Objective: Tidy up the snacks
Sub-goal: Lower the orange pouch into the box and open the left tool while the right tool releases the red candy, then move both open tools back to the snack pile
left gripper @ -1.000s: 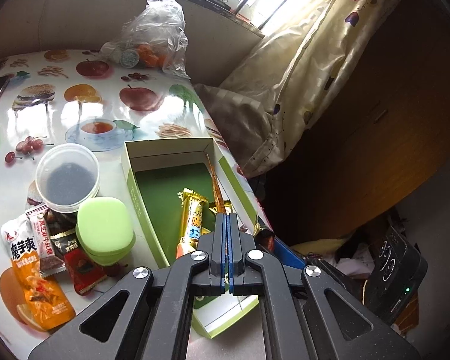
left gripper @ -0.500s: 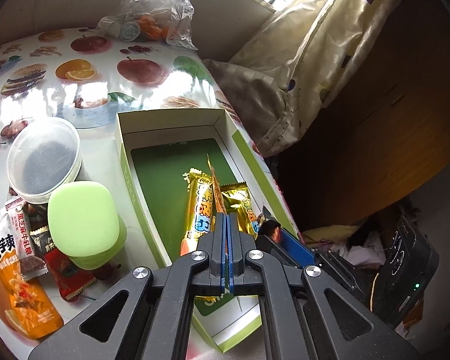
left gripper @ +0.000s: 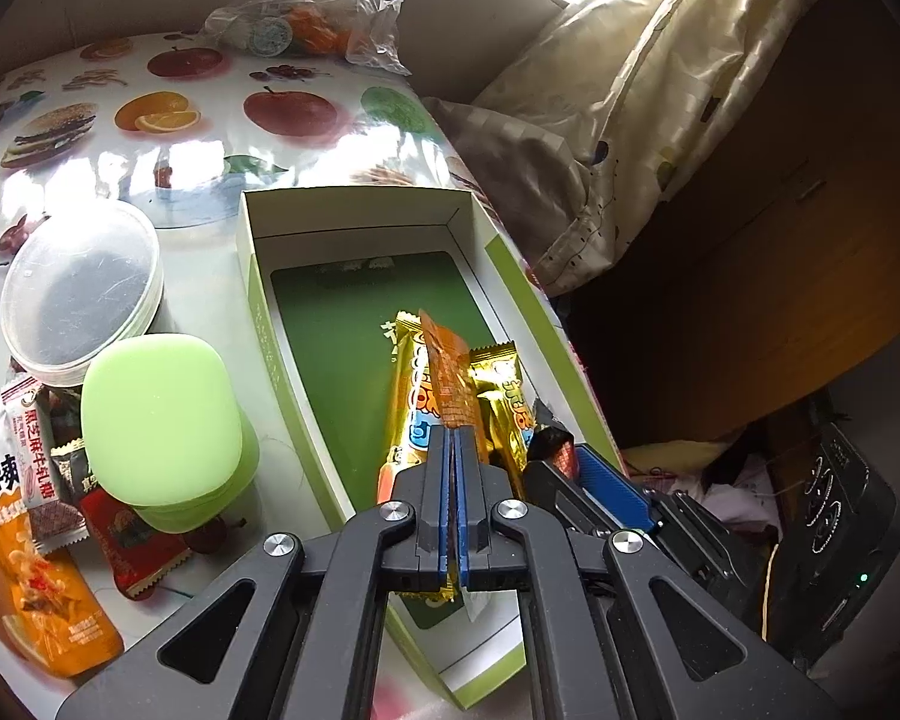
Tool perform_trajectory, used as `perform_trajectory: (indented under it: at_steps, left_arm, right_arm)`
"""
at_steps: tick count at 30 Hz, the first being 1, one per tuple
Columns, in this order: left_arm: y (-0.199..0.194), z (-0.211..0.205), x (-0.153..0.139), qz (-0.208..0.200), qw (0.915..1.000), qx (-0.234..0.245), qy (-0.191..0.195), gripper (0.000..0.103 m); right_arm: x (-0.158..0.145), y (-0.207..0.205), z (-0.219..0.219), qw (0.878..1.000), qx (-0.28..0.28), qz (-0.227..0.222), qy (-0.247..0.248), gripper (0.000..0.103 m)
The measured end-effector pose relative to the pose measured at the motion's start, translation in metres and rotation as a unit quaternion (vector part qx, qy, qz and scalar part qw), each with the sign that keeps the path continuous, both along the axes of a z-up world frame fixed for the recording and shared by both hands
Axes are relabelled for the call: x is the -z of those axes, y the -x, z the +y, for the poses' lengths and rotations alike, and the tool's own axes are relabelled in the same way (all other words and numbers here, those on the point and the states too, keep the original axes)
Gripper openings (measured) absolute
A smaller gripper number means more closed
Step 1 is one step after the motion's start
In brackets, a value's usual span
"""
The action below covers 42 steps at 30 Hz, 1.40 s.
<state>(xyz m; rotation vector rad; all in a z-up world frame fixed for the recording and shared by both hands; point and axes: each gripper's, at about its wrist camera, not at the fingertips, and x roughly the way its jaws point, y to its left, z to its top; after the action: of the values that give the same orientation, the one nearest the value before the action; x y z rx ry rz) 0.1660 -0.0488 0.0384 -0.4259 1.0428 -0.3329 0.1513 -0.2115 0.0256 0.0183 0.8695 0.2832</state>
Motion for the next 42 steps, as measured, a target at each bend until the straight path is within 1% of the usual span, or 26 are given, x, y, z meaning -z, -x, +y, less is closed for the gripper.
perform_trajectory:
  at_steps: [2, 4, 6, 11, 13, 14, 21, 24, 26, 32, 38, 42]
  left_arm:
    - [0.002, 0.001, -0.002, -0.004, 1.0000, 0.003, 0.003, 0.011]
    - [0.004, 0.003, -0.005, -0.009, 1.0000, 0.000, 0.002, 0.025]
    - [0.006, 0.006, -0.007, -0.013, 0.9999, -0.003, 0.002, 0.030]
    - [0.013, 0.013, -0.015, -0.023, 0.9997, -0.009, 0.002, 0.032]
    - [0.018, 0.018, -0.020, -0.032, 0.9994, -0.011, 0.005, 0.039]
    - [0.021, 0.020, -0.022, -0.036, 0.9993, -0.011, 0.007, 0.041]
    - [0.044, 0.038, -0.042, -0.069, 0.9974, -0.023, -0.002, 0.042]
    - [0.057, 0.049, -0.049, -0.085, 0.9957, -0.031, -0.020, 0.048]
    - [0.065, 0.057, -0.051, -0.091, 0.9946, -0.038, -0.030, 0.049]
    - [0.082, 0.086, -0.046, -0.088, 0.9924, -0.071, -0.047, 0.049]
    - [0.096, 0.115, -0.036, -0.079, 0.9899, -0.105, -0.054, 0.049]
    - [0.102, 0.131, -0.030, -0.070, 0.9882, -0.126, -0.052, 0.049]
  right_arm:
    - [0.001, 0.001, 0.001, 1.000, -0.001, 0.002, 0.001, 0.030]
    - [0.001, 0.002, 0.003, 1.000, -0.001, 0.003, 0.003, 0.033]
    - [0.000, 0.004, 0.005, 1.000, -0.001, 0.002, 0.005, 0.037]
    - [-0.006, 0.008, 0.008, 1.000, 0.001, -0.004, 0.007, 0.040]
    - [-0.010, 0.010, 0.009, 1.000, 0.001, -0.008, 0.005, 0.040]
    - [-0.012, 0.011, 0.010, 1.000, 0.000, -0.011, 0.004, 0.041]
    - [-0.023, 0.020, 0.023, 1.000, -0.011, -0.023, 0.002, 0.042]
    - [-0.028, 0.025, 0.031, 0.999, -0.020, -0.028, -0.003, 0.042]
    - [-0.030, 0.027, 0.037, 0.999, -0.025, -0.030, -0.005, 0.042]
    - [-0.033, 0.035, 0.059, 0.998, -0.051, -0.034, -0.011, 0.042]
    - [-0.033, 0.043, 0.078, 0.997, -0.074, -0.034, -0.012, 0.042]
    - [-0.034, 0.046, 0.089, 0.995, -0.088, -0.034, -0.012, 0.042]
